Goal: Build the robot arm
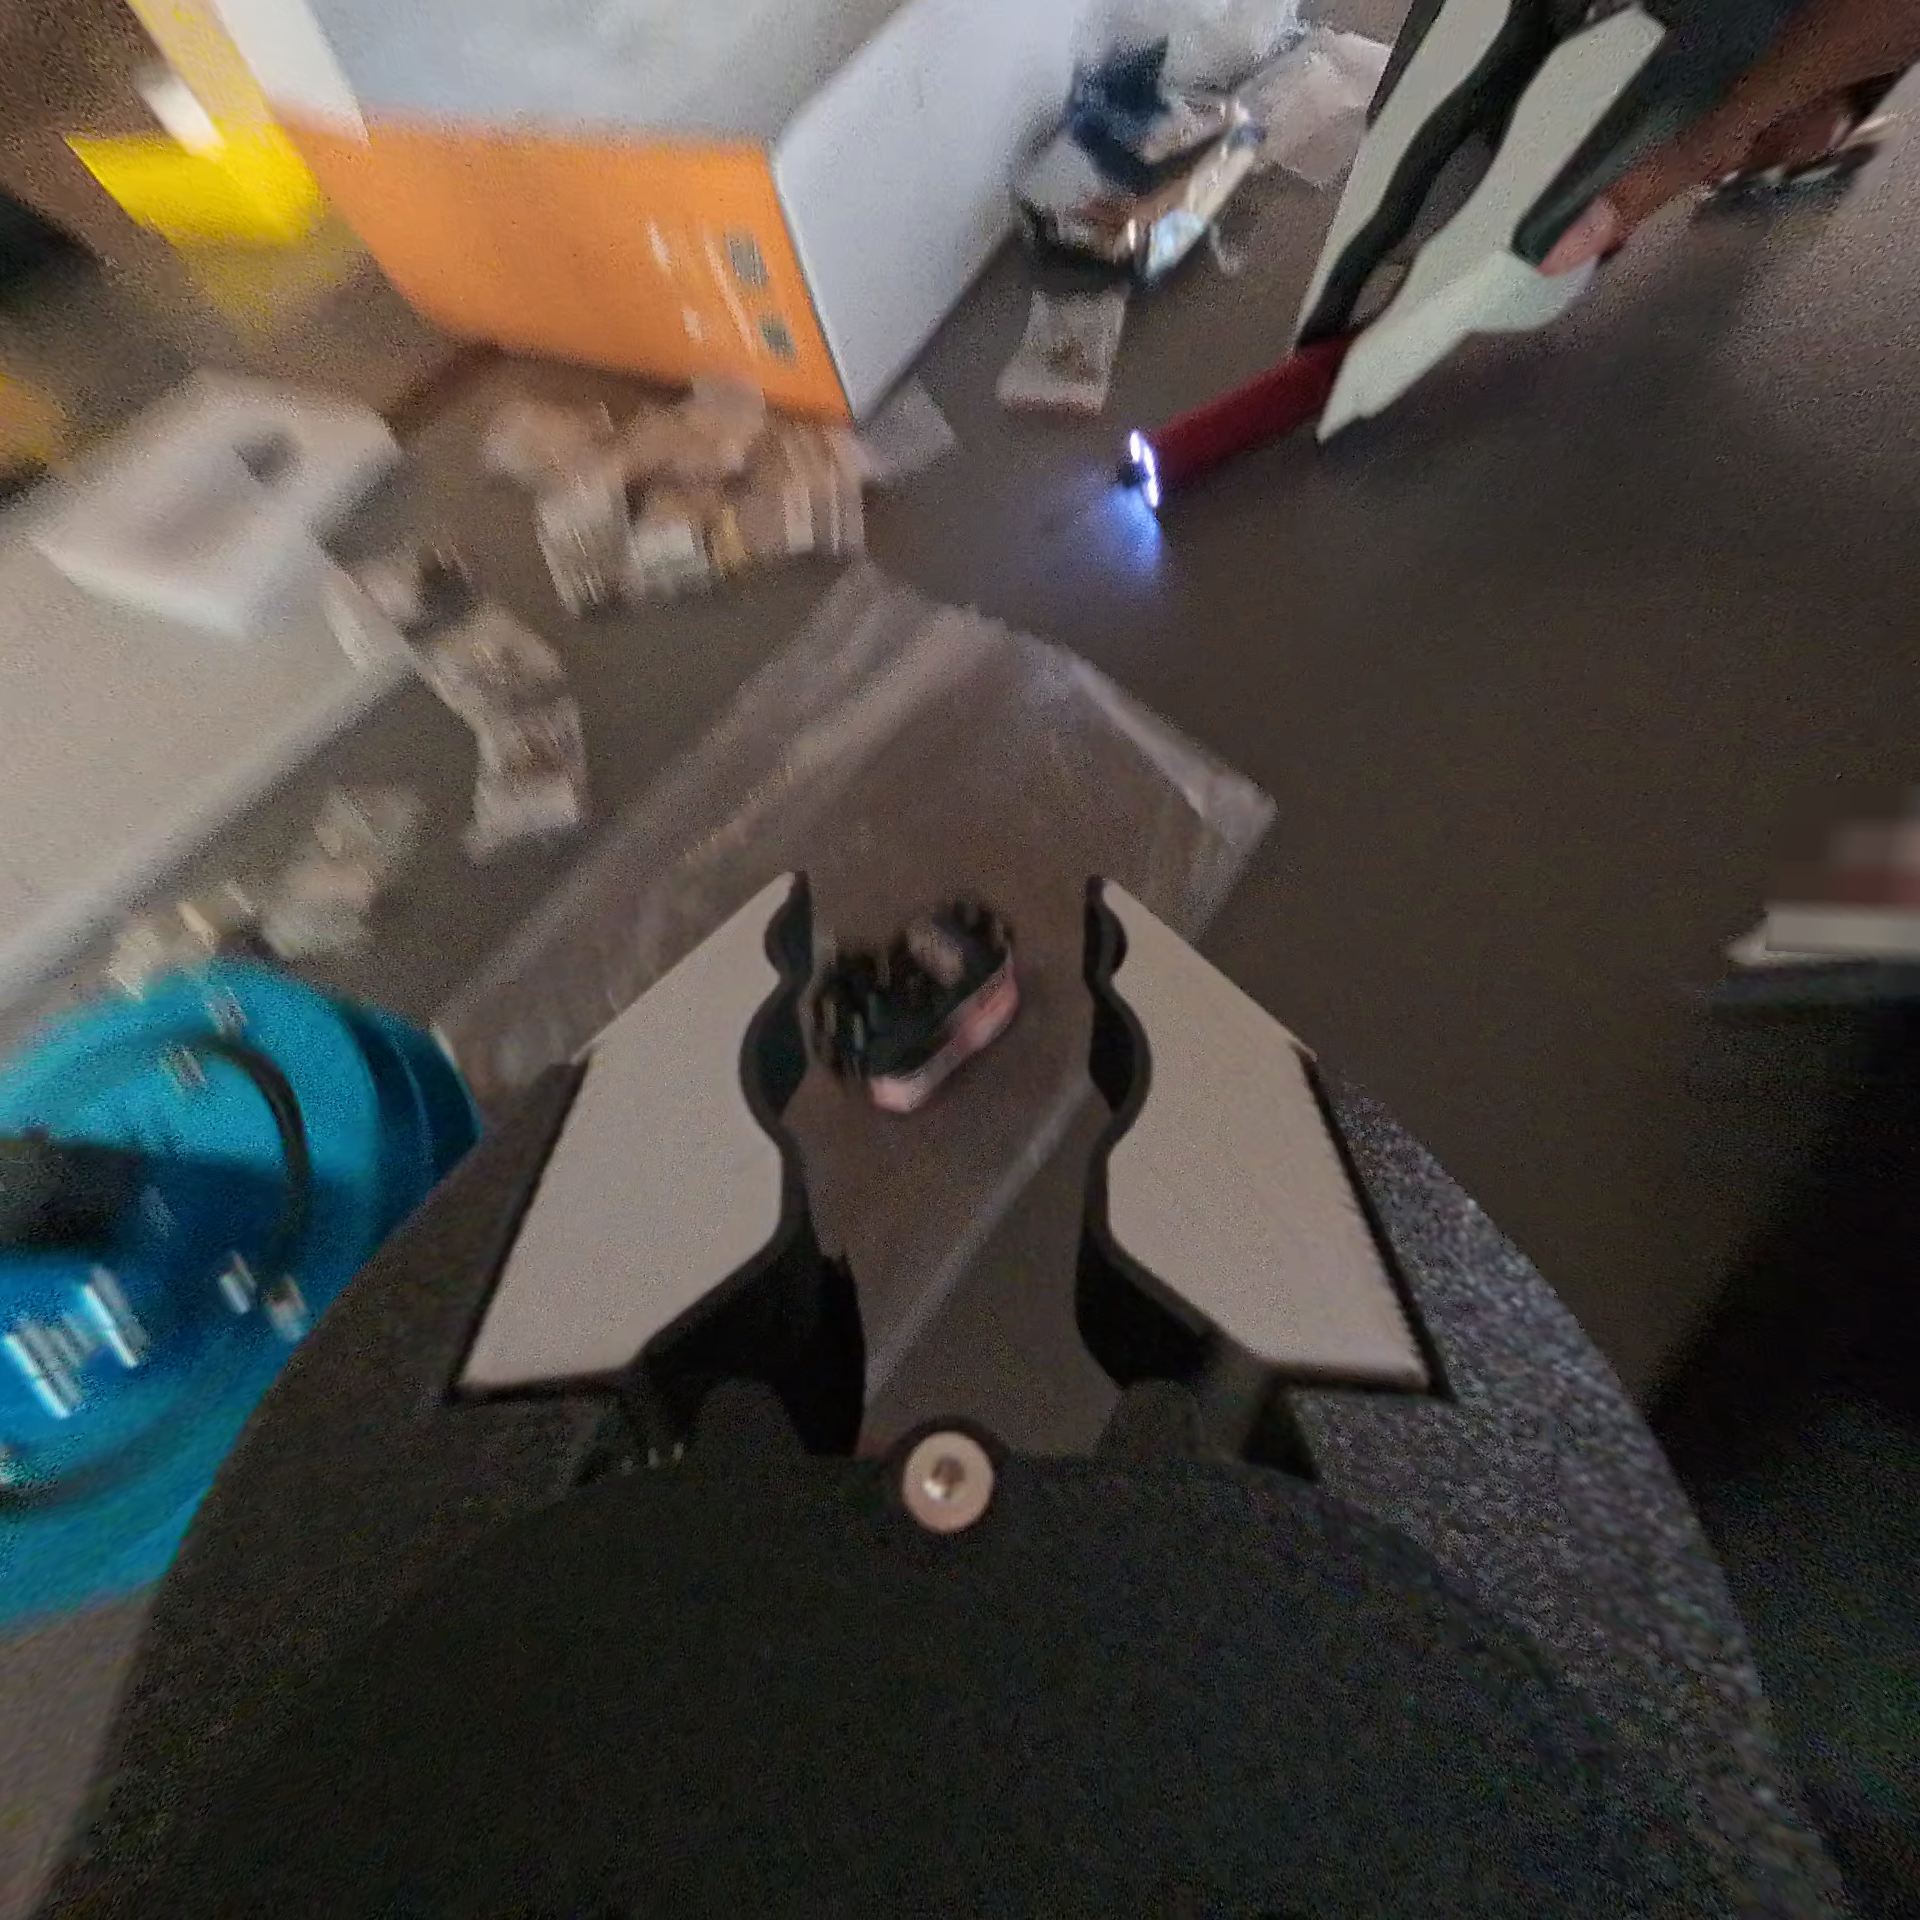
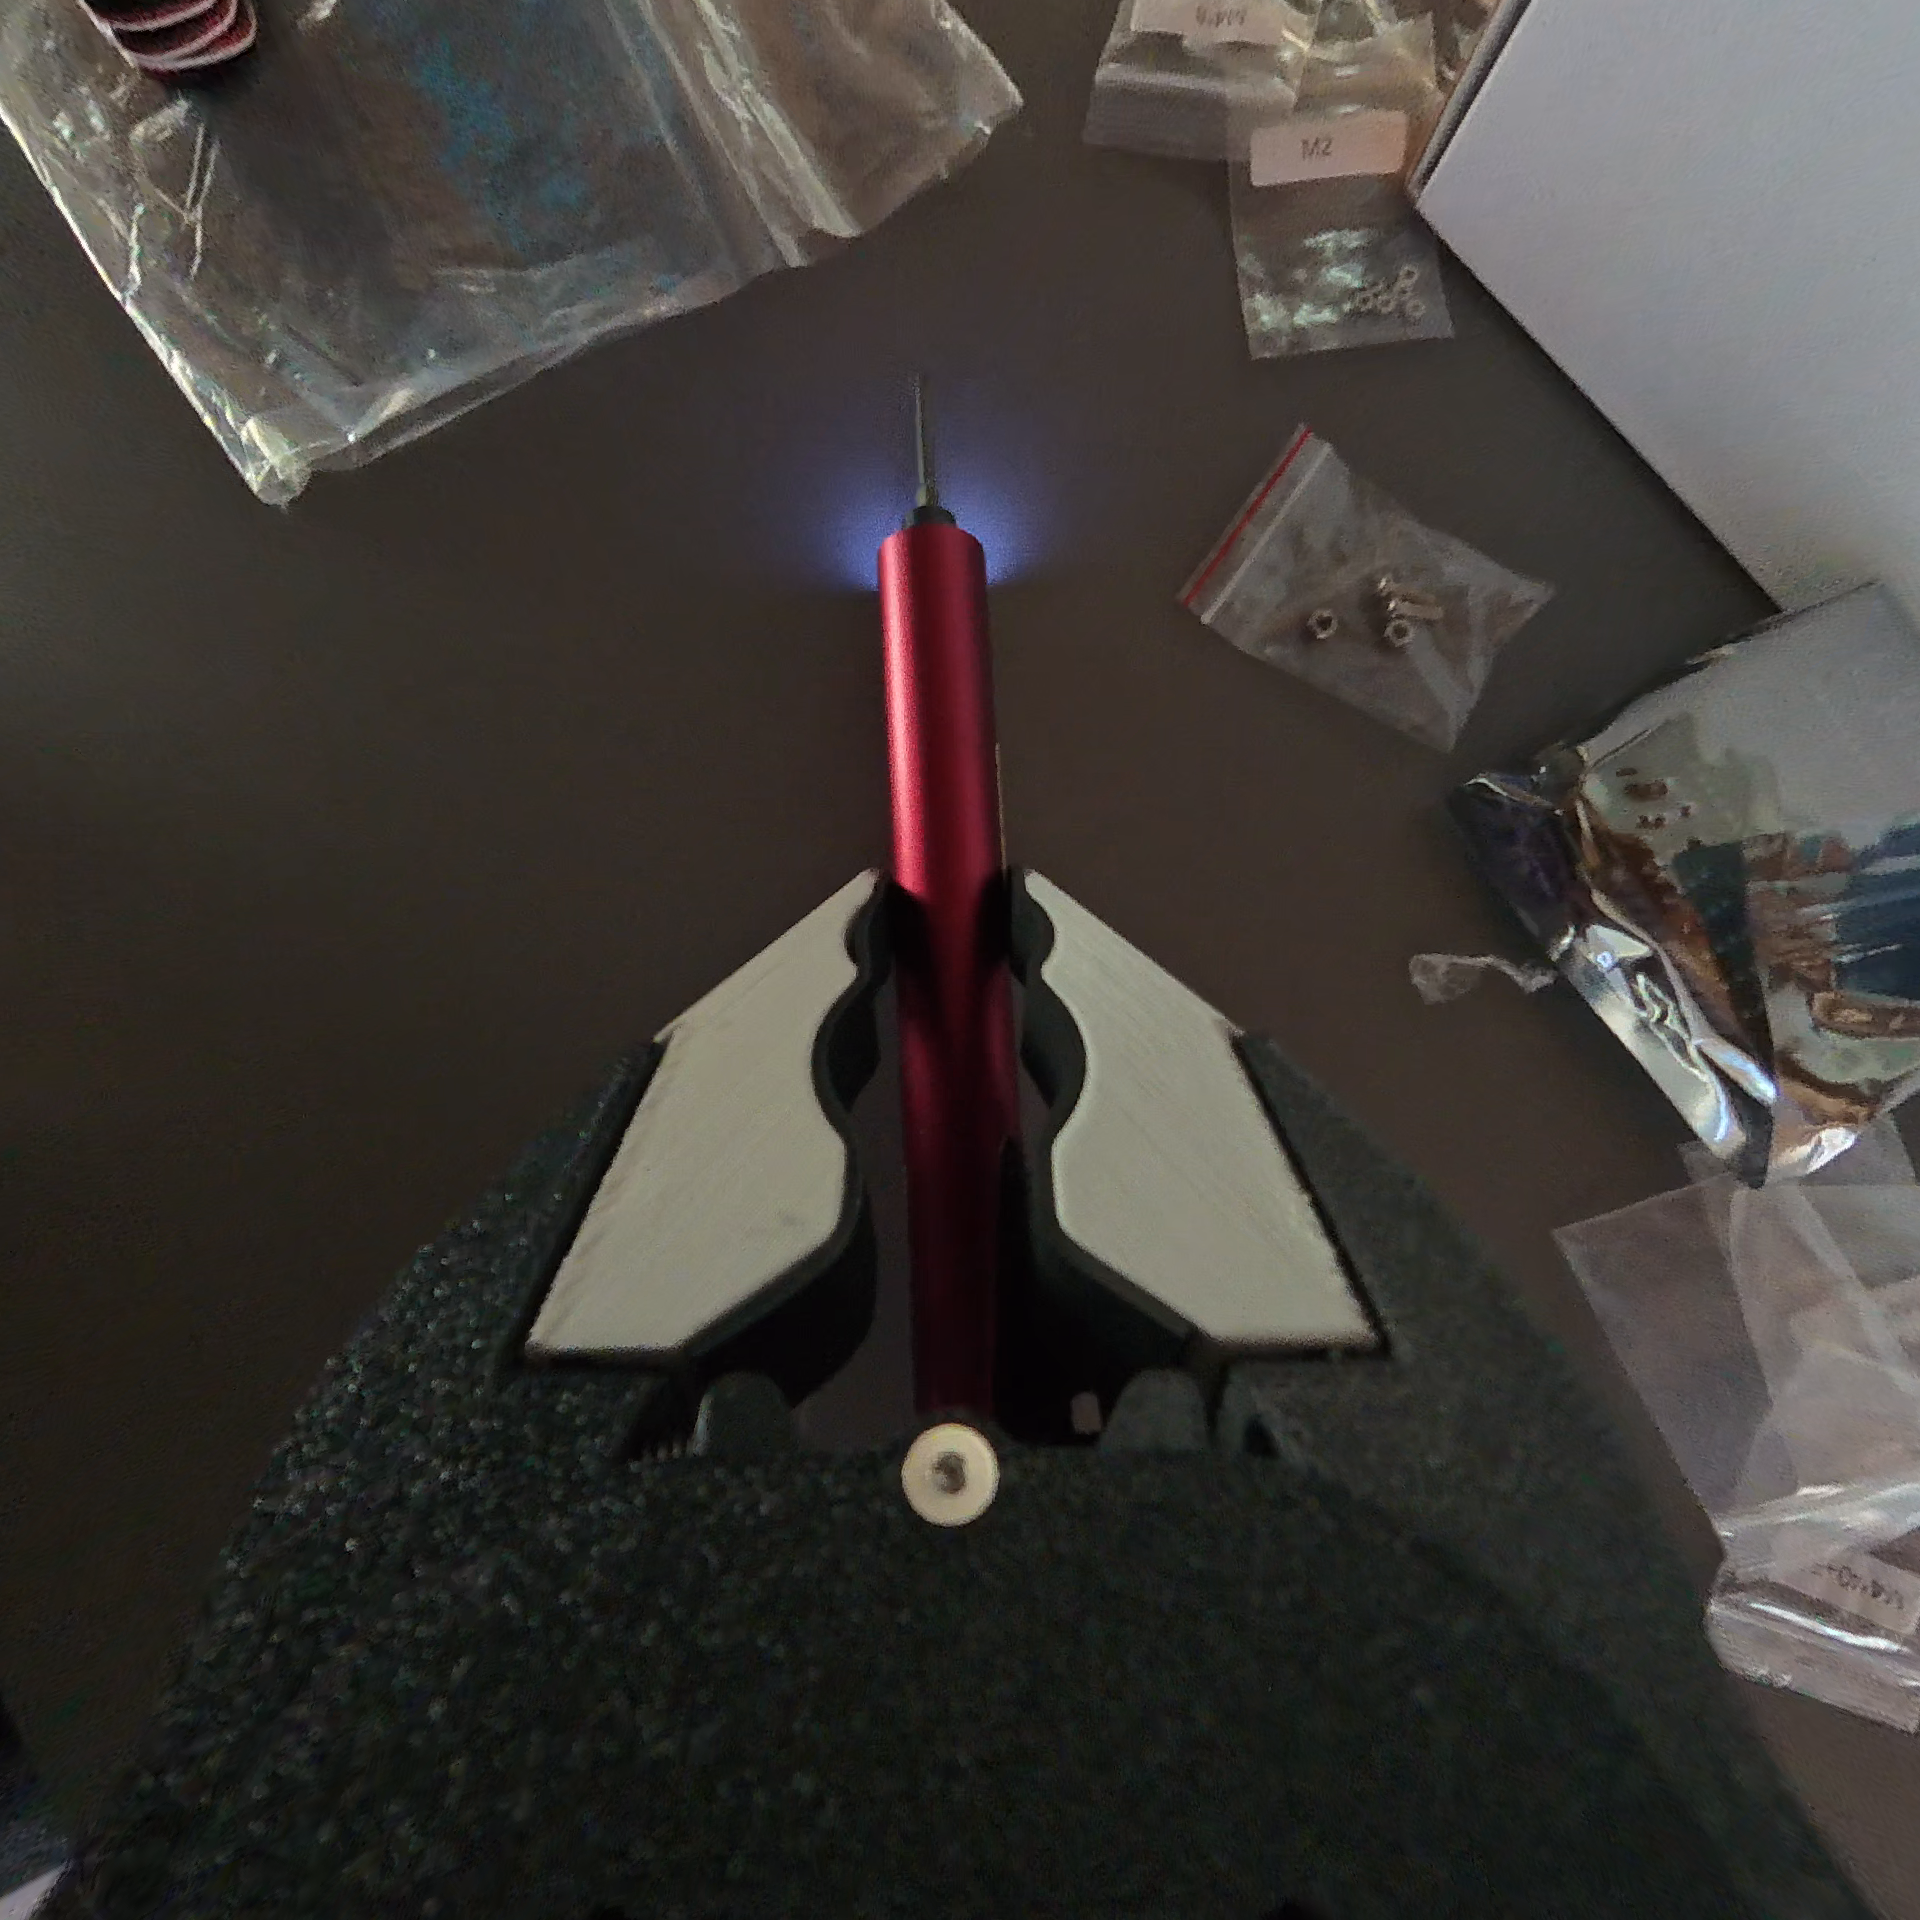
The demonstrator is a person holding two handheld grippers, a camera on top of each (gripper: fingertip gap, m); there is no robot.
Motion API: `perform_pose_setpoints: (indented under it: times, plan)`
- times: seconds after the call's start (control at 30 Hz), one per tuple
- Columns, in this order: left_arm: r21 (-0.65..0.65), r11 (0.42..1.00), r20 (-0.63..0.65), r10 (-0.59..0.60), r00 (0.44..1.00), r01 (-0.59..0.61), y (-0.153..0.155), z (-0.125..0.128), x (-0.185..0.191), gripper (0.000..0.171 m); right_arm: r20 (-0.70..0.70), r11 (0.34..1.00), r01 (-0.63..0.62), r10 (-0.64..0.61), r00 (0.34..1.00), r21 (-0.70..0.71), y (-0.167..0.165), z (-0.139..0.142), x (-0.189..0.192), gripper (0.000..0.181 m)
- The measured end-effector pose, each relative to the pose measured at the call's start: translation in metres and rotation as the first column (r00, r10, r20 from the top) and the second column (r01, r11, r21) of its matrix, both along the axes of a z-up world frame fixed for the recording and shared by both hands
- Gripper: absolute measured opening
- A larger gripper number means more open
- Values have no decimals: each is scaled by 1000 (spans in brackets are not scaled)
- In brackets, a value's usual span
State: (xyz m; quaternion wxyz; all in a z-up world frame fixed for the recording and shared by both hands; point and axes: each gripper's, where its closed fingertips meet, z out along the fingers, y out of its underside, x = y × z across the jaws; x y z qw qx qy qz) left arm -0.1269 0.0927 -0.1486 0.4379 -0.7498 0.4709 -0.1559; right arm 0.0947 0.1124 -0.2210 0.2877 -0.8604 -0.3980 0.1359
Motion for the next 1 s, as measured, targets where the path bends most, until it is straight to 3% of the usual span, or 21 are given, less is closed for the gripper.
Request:
perform_pose_setpoints:
  times: [0.07,0.17,0.2,0.3,0.37,0.47,0.6,0.7,1.0]
  plan:
    - [-103,993,42,67,997,-62,1,-19,-33,62,-11,1000,23,-23,1000,10,1,1,1,23]
    - [-185,981,67,80,995,-66,9,-46,-47,63,-12,984,149,-148,989,102,12,21,-1,36]
    - [-185,982,60,56,997,-44,12,-53,-46,63,-90,973,188,-177,980,137,15,40,-19,38]
    - [-171,984,22,-50,999,53,16,-61,-35,63,-368,980,154,-98,925,125,3,80,-129,52]
    - [-128,986,17,-107,994,108,21,-55,-28,63,-415,988,107,-51,909,112,-5,78,-196,51]
    - [-117,979,-8,-167,986,165,22,-56,-20,63,-456,977,156,-74,887,145,1,72,-241,33]
    - [-119,967,-32,-232,972,227,21,-63,-11,50,-373,981,148,-92,923,123,1,49,-250,31]
    - [-108,956,-44,-278,960,272,20,-63,-6,31,-373,980,152,-95,923,127,1,49,-252,22]
    - [-112,951,-34,-295,955,290,21,-64,-6,26,-317,978,106,-44,947,180,1,49,-253,23]
